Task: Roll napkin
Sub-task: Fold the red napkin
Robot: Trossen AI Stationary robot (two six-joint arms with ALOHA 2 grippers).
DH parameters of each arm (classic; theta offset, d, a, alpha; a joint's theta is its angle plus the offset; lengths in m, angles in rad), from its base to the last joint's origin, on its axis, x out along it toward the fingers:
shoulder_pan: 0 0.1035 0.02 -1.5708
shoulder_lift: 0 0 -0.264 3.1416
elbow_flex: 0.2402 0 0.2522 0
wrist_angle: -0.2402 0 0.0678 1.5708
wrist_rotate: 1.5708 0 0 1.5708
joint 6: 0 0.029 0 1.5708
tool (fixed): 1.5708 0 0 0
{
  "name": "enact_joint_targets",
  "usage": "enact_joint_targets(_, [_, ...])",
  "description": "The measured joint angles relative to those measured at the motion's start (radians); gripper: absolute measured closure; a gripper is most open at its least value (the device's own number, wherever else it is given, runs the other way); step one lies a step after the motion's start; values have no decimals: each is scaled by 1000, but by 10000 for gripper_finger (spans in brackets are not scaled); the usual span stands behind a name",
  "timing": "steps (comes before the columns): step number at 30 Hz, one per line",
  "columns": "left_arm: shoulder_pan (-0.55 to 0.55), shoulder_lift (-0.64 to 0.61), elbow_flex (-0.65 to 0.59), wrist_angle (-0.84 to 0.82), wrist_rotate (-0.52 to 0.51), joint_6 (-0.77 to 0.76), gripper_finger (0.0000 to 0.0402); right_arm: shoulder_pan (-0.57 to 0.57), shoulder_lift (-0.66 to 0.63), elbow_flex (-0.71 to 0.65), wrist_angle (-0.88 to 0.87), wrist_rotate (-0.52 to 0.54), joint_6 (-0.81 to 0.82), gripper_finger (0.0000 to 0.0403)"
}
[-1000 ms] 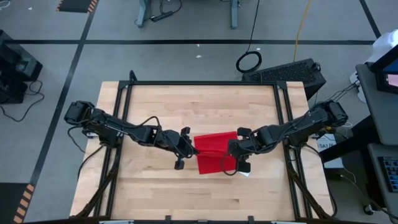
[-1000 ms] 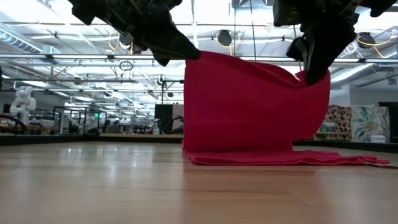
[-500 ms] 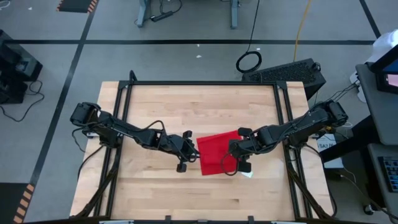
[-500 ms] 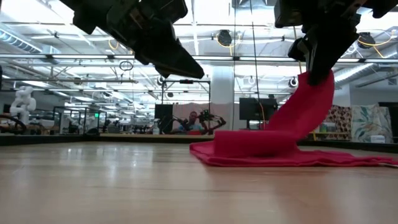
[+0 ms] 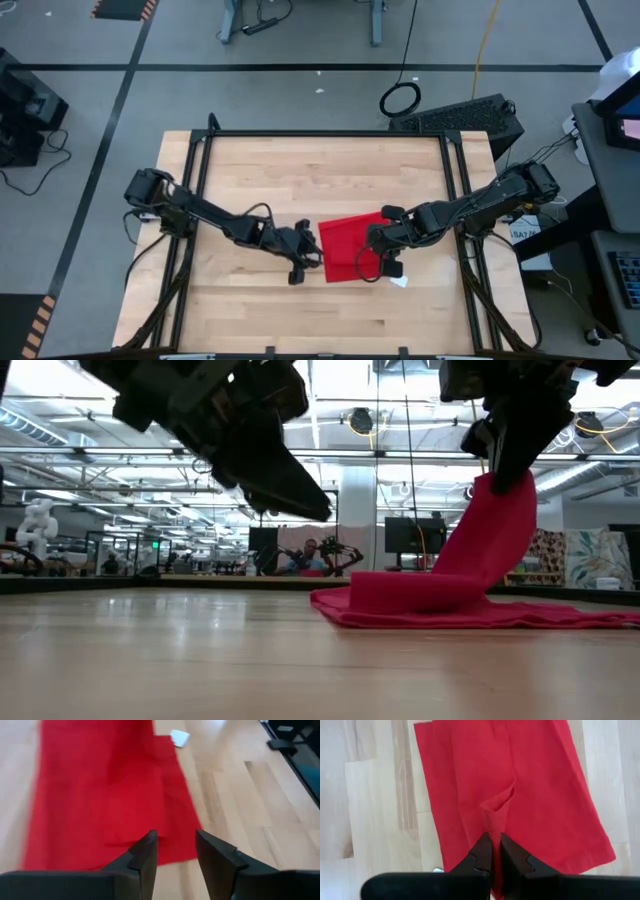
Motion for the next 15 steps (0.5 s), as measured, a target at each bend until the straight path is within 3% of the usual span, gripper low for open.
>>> enact_joint_targets(6, [-34,117,0,133,-13,-4,255,4,0,0,25,-3,15,394])
enact_joint_targets(15, [-35,146,0,136,-78,-2,281,45,0,0,9,-79,103,371])
